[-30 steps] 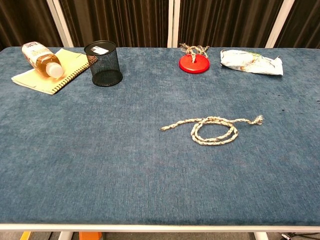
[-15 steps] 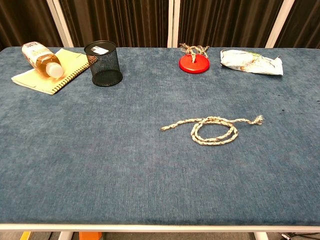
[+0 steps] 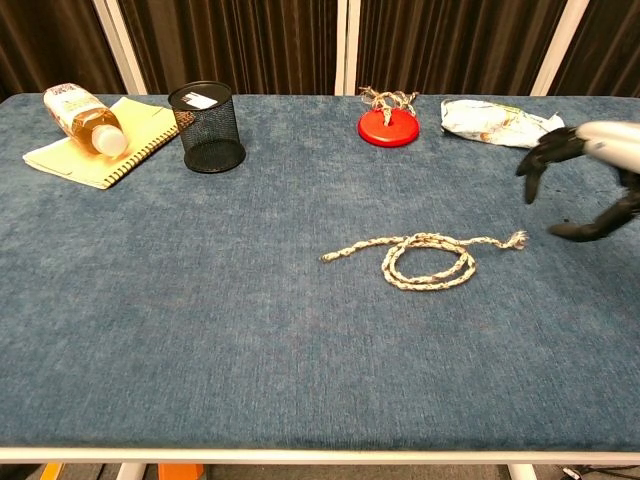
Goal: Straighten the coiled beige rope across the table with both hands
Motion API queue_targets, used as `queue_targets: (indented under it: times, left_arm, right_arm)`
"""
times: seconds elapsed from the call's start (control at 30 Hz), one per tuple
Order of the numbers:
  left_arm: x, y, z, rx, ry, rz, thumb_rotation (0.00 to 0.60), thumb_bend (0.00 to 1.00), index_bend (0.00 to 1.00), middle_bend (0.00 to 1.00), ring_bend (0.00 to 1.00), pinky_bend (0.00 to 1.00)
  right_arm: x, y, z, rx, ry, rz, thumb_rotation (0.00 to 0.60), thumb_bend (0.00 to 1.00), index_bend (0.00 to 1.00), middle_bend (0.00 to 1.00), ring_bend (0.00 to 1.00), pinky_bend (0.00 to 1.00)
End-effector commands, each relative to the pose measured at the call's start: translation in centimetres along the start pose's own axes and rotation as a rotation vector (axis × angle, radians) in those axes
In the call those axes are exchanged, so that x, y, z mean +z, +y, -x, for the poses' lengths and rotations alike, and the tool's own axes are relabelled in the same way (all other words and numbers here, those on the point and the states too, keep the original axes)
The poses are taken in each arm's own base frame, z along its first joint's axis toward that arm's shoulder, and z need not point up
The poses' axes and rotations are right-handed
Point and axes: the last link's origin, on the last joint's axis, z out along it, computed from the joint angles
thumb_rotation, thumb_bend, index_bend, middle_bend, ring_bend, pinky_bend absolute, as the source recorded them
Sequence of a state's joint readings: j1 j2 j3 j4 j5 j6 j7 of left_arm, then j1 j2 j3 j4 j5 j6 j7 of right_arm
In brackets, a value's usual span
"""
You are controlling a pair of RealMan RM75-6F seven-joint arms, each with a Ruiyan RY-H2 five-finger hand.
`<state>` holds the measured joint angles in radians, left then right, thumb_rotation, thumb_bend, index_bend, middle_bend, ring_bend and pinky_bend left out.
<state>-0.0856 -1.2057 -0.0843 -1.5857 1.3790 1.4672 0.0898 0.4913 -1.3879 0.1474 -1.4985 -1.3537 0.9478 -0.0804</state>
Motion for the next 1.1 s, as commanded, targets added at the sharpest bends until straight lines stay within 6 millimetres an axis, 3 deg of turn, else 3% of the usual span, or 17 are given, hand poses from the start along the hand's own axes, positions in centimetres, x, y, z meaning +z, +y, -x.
queue_targets:
  times: [0.03,0.33,1.1]
  left_arm:
    - [0.0,-0.1,0.1,-0.001,-0.003,-0.004,0.6,0.06,0.17,0.0,0.0,0.0]
    - [0.0,-0.5,0.3,-0.009,-0.008,-0.016,0.6,0.06,0.17,0.0,0.0,0.0]
    - [-0.3,-1.0,0.2,-0.013,-0.004,-0.024,0.6,0.06,0.17,0.0,0.0,0.0]
  right_arm:
    - [1.6,-0.5,1.2,-0.012,-0.026,0.002,0.6,0.26,0.47,0.21,0.04,0.07]
    - [2.6,-0.8,3.1,0.009,-0.056,0.015,0.6,0.29,0.5,0.23,0.04,0.07]
    - [3.1,-1.0,3.8,0.009,-0.053,0.017,0.6,0.36,0.56,0.25,0.04,0.07]
